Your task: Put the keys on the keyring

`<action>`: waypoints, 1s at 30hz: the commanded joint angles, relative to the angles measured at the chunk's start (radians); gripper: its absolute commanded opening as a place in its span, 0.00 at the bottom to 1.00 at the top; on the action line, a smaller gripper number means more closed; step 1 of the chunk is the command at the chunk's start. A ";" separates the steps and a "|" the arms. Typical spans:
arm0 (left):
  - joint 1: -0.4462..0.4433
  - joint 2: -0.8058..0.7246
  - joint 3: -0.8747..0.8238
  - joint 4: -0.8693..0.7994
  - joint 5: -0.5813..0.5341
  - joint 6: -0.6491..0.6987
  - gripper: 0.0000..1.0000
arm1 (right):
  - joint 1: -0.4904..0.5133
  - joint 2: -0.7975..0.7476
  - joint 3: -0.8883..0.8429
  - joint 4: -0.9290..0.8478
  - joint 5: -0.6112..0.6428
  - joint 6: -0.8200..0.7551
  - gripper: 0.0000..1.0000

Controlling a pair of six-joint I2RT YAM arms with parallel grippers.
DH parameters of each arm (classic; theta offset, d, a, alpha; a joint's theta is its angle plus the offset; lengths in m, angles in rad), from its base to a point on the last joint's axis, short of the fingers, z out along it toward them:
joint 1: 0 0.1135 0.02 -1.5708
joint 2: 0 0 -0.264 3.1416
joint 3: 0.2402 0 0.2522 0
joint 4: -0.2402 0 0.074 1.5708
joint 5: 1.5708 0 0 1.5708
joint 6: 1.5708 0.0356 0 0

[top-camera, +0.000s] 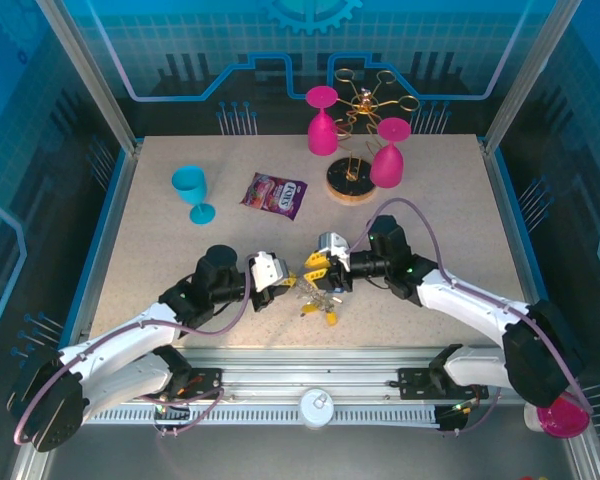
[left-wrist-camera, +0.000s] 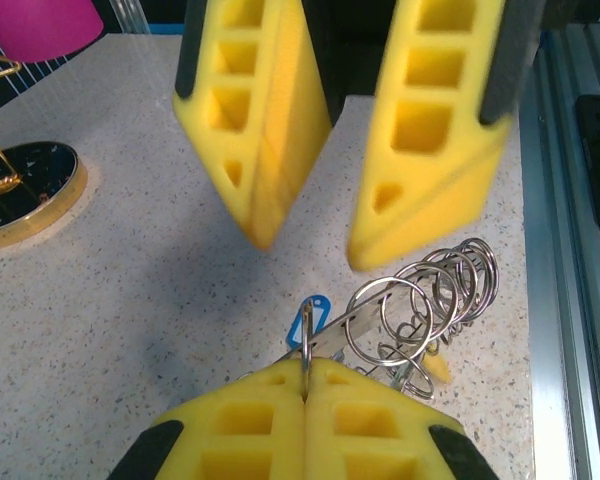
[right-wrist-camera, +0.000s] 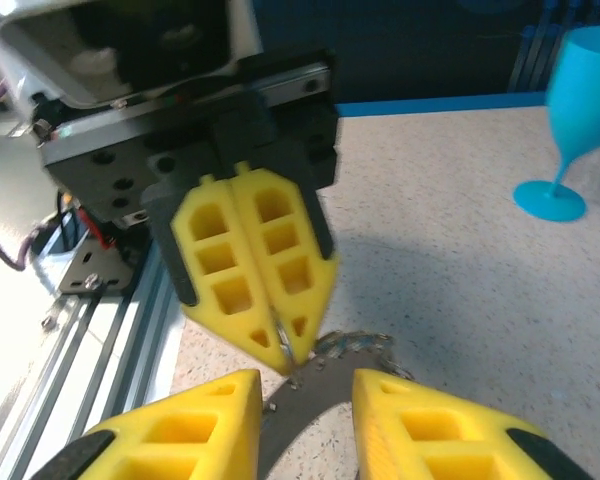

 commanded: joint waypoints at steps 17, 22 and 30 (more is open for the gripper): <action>-0.001 -0.130 0.162 -0.561 -0.124 0.158 0.00 | 0.085 0.172 0.185 -0.692 0.705 0.655 0.30; -0.003 -0.130 0.159 -0.537 -0.102 0.149 0.00 | 0.190 0.330 0.302 -0.735 0.806 0.822 0.31; -0.003 -0.125 0.154 -0.520 -0.089 0.149 0.00 | 0.255 0.515 0.464 -0.895 0.991 0.958 0.33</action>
